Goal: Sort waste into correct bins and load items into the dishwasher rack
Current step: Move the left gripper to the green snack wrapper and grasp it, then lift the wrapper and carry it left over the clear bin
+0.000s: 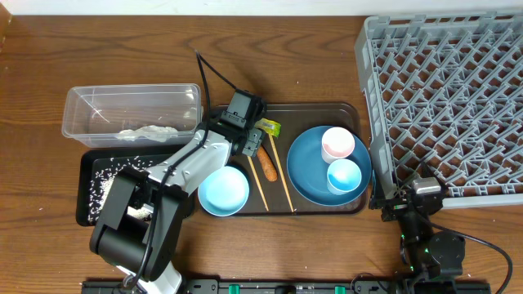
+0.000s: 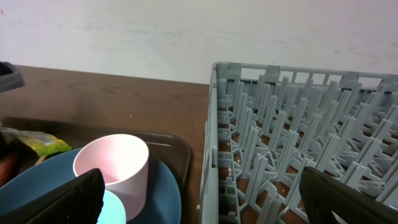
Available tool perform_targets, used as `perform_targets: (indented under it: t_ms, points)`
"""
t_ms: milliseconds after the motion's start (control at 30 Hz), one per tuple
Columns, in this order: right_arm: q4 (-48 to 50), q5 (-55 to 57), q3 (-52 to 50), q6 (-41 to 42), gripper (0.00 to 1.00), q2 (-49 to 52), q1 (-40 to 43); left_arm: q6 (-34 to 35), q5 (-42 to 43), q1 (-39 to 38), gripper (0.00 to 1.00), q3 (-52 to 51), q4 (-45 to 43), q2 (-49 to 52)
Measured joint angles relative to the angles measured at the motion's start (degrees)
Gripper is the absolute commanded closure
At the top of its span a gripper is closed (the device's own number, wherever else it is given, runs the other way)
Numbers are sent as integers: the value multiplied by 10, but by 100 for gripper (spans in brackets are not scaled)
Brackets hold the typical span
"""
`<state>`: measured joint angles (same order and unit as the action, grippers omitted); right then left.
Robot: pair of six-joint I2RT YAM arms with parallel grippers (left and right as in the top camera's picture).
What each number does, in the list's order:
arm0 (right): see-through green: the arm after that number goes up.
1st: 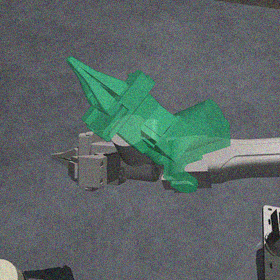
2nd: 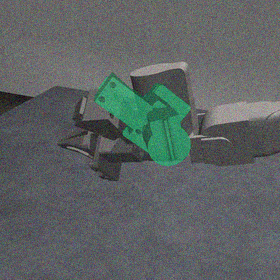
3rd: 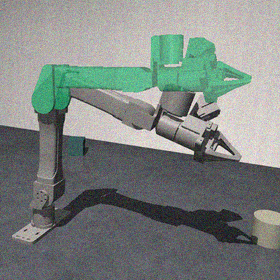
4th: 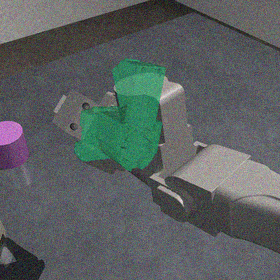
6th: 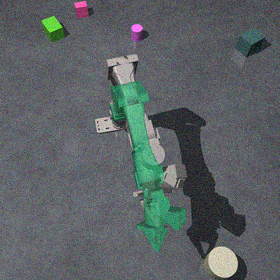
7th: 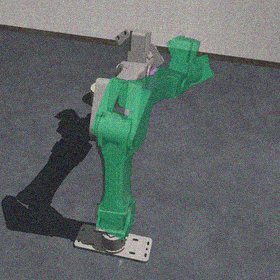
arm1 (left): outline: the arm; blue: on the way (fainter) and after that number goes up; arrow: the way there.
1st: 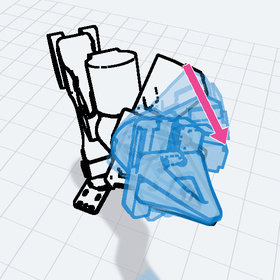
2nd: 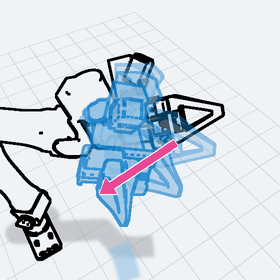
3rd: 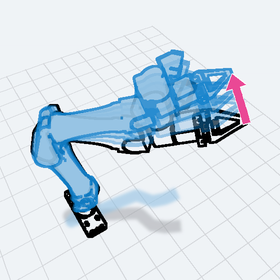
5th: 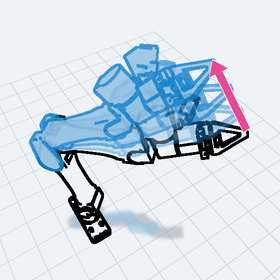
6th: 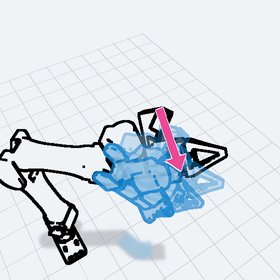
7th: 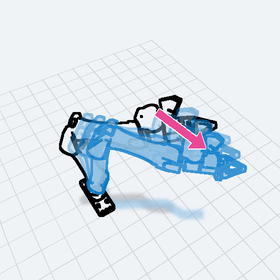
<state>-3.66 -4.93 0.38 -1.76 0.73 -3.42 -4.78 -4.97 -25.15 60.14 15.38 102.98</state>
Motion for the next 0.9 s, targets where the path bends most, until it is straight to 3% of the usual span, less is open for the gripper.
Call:
perform_targets:
  t_ms: [133,333,433,900]
  points:
    - [0,0,0,0,1,0,0,-1,0,0,45,0,0,0]
    - [0,0,0,0,1,0,0,-2,0,0,46,0,-1,0]
    - [0,0,0,0,1,0,0,-5,0,0,21,0,-2,0]
    - [0,0,0,0,1,0,0,-2,0,0,16,0,-35,1]
